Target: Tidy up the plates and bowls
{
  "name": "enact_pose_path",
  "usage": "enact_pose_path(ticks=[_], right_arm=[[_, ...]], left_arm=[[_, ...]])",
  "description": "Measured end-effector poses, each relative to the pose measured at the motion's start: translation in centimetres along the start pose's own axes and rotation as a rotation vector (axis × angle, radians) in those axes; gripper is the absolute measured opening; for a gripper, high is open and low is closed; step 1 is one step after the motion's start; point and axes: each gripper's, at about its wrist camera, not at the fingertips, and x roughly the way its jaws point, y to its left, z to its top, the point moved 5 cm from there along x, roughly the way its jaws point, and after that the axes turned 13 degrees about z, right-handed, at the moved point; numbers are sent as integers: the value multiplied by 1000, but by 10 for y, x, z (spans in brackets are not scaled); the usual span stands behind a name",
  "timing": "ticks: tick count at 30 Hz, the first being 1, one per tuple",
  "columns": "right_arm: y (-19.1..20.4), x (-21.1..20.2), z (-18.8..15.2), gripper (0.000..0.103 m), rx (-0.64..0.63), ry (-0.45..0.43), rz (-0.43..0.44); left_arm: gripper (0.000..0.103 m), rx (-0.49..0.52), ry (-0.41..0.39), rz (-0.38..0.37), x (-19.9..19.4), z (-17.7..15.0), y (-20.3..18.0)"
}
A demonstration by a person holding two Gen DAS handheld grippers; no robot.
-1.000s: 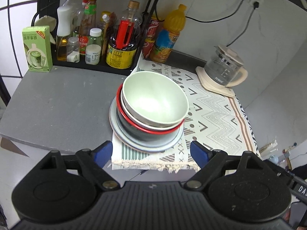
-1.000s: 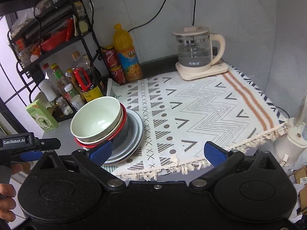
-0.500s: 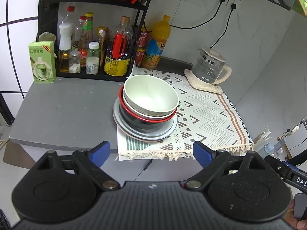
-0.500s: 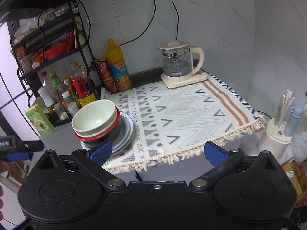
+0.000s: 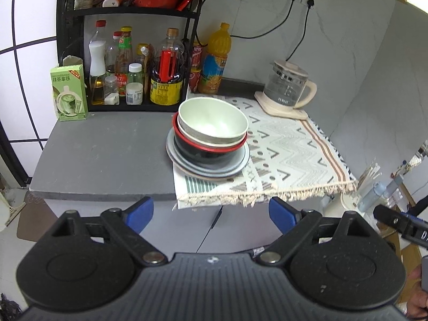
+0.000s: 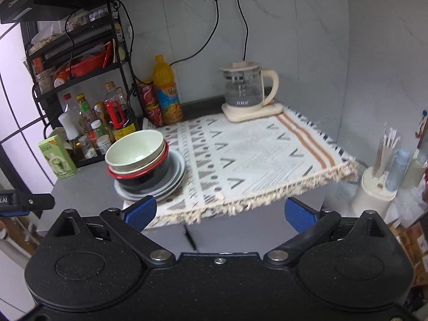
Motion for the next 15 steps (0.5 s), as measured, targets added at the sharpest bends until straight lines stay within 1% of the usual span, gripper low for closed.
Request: enact_pose_path(ticks=[2, 6, 9, 12, 15], right_arm=[[0, -4, -3, 103, 19, 4, 13], [5, -11, -9, 102, 8, 9, 28], [8, -16, -14, 102, -29, 5, 28], [8, -19, -19, 102, -32, 7, 46], [8, -22, -22, 102, -37, 3, 41]], left_arm=[[92, 10, 8, -5, -4, -5, 2], [92, 23, 4, 4, -14, -12, 9], [92, 26, -1, 15, -21, -16, 12], [92, 27, 1, 20, -24, -19, 15], [92, 25, 3, 24, -26, -21, 17]])
